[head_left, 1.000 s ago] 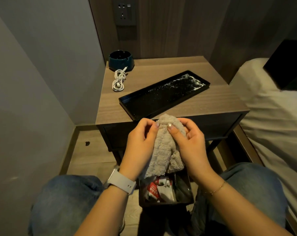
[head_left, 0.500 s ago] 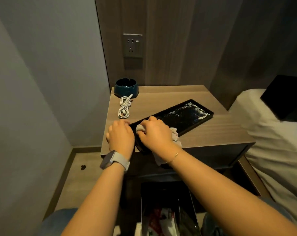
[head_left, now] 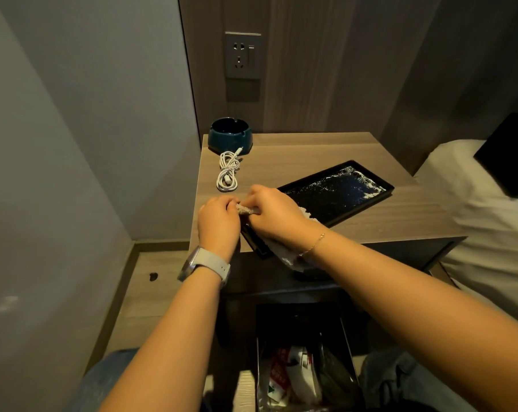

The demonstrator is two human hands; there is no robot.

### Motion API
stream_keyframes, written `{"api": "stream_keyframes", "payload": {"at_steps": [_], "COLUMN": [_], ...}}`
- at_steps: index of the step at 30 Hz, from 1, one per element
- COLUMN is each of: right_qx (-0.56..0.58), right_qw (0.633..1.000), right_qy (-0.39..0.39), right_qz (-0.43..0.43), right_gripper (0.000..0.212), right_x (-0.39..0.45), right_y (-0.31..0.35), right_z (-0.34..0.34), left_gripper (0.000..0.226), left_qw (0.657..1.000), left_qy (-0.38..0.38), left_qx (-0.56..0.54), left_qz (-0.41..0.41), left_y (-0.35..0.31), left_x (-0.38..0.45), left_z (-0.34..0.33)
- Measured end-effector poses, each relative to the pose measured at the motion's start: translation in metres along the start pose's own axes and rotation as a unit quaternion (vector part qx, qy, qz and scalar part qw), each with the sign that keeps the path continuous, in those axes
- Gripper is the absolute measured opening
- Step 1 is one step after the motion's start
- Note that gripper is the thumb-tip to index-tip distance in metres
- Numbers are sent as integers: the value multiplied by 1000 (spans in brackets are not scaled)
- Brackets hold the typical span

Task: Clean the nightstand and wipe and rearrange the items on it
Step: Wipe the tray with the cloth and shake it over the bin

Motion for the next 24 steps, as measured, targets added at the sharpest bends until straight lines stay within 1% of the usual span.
{"api": "stream_keyframes", "payload": {"at_steps": [3,5,7,10,11,13,15,17,19,22,24], "right_qx": [5,20,9,-60,-80,-84,-48,-22,-44,-94,-106], "right_qw": [991,979,963,938,935,944,955,961,967,976,976], "right_qy": [94,158,217,286,288,260,230,216,187,118,104], "right_qz": [97,129,159,185,188,186,178,173,167,156,162], "right_gripper": [27,22,18,27,30,30,28,31,36,37,40], "right_x": [-12,-25,-39,-51,-50,-46,-47,-54,-57,-60,-62], "right_y": [14,19,22,25,27,32,36,37,33,29,27], "right_z": [4,10,13,14,16,19,17,14,14,16,15], "left_gripper": [28,27,27,29,29,29,30,31,32,31,29], "left_qw": [999,998,998,997,997,996,996,994,991,990,990], "left_qy": [12,28,32,25,24,22,15,10,10,21,20], "left_qx": [16,23,39,61,64,68,77,98,126,141,139], "left_qz": [32,46,48,46,45,43,42,41,37,23,23], "left_y": [4,5,3,-3,-4,-5,-4,-8,-14,-17,-17], "left_x": [5,7,6,2,1,-1,-3,-5,-8,-10,-10], "left_z": [-6,-8,-7,-4,-3,-2,0,0,-3,-8,-7]}}
Point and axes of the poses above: each hand's wrist, its own x-axis towards the middle knuckle, its own z-axis out of the back of the hand, y = z × x, the point moved 10 cm from there along x, towards the middle knuckle
